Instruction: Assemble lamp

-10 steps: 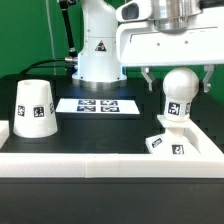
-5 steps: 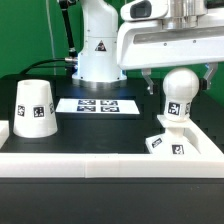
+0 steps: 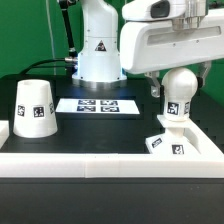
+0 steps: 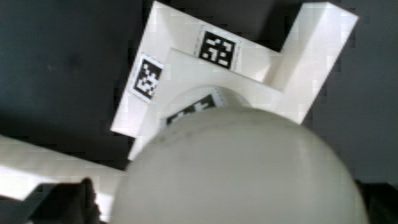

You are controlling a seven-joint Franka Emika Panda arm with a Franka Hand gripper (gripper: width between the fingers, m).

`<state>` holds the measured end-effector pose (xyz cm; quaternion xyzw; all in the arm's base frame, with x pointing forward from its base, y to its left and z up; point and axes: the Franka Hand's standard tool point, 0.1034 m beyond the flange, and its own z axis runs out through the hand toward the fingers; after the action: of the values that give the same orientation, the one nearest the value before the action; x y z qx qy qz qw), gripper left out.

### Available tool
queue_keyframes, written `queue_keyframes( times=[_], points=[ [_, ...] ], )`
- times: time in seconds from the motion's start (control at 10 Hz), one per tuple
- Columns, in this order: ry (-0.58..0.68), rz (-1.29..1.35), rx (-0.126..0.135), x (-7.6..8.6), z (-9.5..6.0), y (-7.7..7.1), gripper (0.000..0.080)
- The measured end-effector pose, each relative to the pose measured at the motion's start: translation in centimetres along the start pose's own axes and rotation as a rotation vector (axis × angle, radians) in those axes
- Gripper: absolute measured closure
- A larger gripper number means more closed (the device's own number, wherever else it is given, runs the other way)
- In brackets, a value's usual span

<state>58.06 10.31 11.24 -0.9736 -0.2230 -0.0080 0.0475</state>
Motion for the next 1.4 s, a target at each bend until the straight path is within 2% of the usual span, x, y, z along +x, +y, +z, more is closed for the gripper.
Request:
queue_keyframes(
  times=[0.4, 0.6, 0.7, 0.8, 1.2, 1.4],
  points=[
    [-0.006, -0.280, -0.002, -0.09, 0.10, -0.15, 0.0101],
    [0.001, -0.409, -0.021, 0.22, -0.07, 0.01, 0.0101],
    [0.001, -0.403, -0.021, 0.21, -0.06, 0.07, 0.0101],
    [0.000, -0.403, -0.021, 0.17, -0.02, 0.10, 0.0217],
    [0.005, -0.326, -0.021, 0.20, 0.00, 0.08, 0.0223],
    [0.015, -0.066, -0.025, 0.29, 0.00, 0.17, 0.0223]
  ],
)
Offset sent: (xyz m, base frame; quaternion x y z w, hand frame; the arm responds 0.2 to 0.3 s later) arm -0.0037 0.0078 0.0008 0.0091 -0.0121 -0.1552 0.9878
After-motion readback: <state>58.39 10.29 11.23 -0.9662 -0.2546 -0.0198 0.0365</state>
